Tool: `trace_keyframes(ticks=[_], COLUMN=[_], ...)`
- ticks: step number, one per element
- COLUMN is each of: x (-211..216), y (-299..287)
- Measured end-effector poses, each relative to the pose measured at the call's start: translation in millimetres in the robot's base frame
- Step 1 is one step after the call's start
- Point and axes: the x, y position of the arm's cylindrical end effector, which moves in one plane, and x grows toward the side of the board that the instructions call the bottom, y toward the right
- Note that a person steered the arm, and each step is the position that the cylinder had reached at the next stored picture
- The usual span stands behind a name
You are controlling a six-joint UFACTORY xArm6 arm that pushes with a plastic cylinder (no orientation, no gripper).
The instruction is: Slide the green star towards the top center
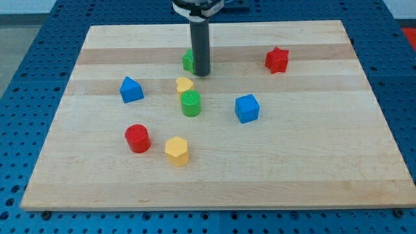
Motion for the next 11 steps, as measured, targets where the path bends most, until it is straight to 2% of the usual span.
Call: trace_keyframes(ticks=[1, 3, 4, 6, 7, 8, 9, 11], x=[-26.1, 13.6, -11.1, -23.3, -31.8, -6.1, -16.3, -32.7], y=[4.2, -74.0, -77.7, 31.1, 46.6, -27.6, -77.1, 14.5])
